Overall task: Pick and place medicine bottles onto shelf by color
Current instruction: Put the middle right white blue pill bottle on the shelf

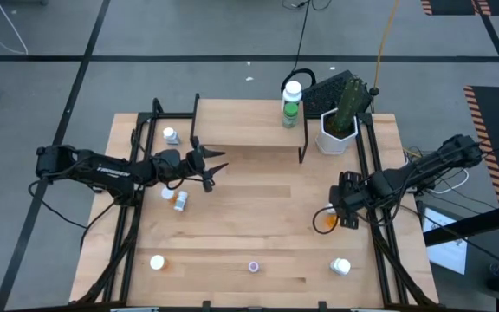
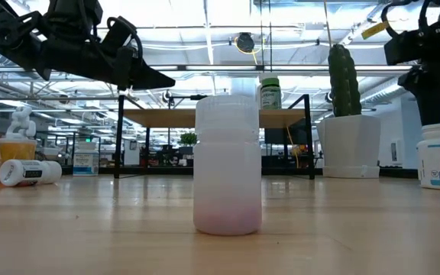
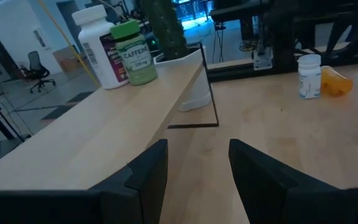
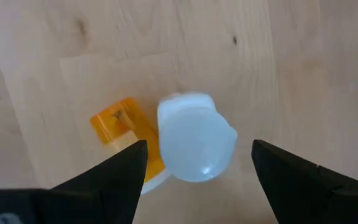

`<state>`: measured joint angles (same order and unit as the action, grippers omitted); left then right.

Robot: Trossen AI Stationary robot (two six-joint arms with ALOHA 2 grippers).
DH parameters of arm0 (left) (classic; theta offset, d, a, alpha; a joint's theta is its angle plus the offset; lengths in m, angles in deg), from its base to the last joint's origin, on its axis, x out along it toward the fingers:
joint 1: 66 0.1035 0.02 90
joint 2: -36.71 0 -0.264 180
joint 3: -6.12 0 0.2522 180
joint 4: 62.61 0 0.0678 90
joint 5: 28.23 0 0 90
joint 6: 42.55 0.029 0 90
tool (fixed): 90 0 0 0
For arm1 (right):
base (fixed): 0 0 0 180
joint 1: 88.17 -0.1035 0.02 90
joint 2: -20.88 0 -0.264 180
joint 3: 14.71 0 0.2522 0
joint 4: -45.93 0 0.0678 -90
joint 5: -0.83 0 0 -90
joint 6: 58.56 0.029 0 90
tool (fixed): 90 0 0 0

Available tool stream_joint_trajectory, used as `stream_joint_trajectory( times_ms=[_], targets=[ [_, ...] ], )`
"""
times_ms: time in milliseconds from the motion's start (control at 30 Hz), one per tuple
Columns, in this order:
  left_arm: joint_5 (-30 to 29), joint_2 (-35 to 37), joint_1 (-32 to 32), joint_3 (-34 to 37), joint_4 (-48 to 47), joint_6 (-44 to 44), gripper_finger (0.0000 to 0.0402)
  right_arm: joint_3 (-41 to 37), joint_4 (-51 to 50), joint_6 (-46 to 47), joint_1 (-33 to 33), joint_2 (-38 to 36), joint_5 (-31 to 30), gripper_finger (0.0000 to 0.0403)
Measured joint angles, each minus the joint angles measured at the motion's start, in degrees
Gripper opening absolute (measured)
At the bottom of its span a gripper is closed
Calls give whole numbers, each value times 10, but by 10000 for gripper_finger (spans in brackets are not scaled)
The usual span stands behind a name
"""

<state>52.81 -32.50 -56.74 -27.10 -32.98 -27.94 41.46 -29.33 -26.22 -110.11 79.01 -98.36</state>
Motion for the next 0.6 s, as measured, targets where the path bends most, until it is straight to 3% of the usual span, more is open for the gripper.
stream_joint_trajectory(
  times_ms=[167,600],
  targets=[
    [0,0,0,0,0,1,175,-7,16,4,2,0,3,270],
    [0,0,0,0,1,2,175,-16,41,0,6,0,18,174]
  ],
)
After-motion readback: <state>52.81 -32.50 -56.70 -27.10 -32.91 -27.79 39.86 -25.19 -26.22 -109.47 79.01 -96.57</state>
